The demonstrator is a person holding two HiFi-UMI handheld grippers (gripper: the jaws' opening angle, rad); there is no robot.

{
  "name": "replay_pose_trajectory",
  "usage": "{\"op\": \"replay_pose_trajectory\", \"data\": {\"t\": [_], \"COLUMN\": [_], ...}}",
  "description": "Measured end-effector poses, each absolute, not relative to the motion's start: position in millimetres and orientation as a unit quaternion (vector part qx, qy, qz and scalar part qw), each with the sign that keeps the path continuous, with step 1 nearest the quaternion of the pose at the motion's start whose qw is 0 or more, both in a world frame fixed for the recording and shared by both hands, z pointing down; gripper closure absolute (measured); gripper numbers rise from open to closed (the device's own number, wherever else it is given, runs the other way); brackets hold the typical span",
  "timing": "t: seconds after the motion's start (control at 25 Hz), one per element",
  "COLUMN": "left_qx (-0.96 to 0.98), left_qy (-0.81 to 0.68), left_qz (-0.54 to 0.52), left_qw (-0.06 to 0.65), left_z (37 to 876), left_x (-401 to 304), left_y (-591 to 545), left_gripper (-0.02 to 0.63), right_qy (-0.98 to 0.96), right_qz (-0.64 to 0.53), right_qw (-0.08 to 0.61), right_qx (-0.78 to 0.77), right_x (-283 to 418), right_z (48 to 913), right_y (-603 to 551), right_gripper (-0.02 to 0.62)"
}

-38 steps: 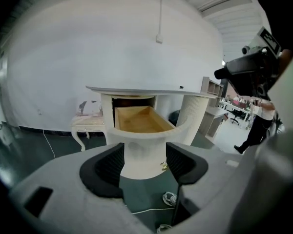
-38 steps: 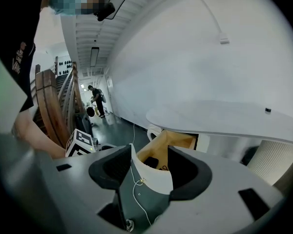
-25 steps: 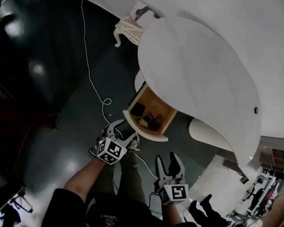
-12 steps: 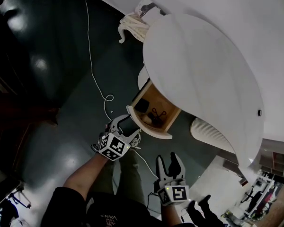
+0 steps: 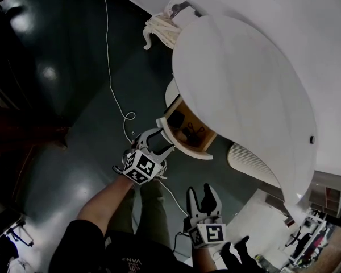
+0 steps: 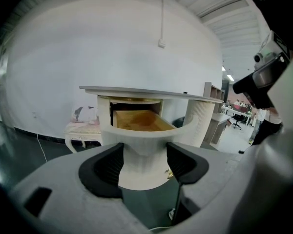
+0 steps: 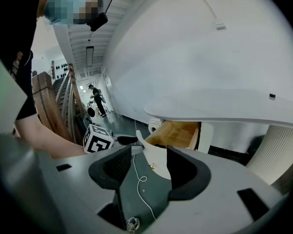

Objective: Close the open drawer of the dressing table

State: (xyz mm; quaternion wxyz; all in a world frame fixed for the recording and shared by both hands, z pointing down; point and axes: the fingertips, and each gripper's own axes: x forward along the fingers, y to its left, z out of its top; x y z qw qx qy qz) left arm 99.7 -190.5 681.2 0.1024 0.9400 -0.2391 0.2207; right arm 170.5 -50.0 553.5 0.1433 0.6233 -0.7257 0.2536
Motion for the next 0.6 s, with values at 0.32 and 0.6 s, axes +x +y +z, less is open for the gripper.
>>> {"op": "replay_pose_trajectory", "data": {"t": [0.32, 0.6], "left_qx": [0.943, 0.948], "left_qy": [-0.241, -0.241], "left_qz": [0.208, 0.185], "left_qw": [0.098, 0.092], "left_z": [679, 676], "left_x": [120, 139], "left_y": [-218, -239], "left_gripper": [0.333, 0.333], "right_qy": [-0.721, -0.726], "right_qz": [0.267, 0.269], "right_qw": [0.154, 0.152], "right_qx": [0.621, 0.615], "right_x": [180, 184], "right_z": [561, 563], "right_y": [-53, -67], "right_gripper": [0.374, 0.374]}}
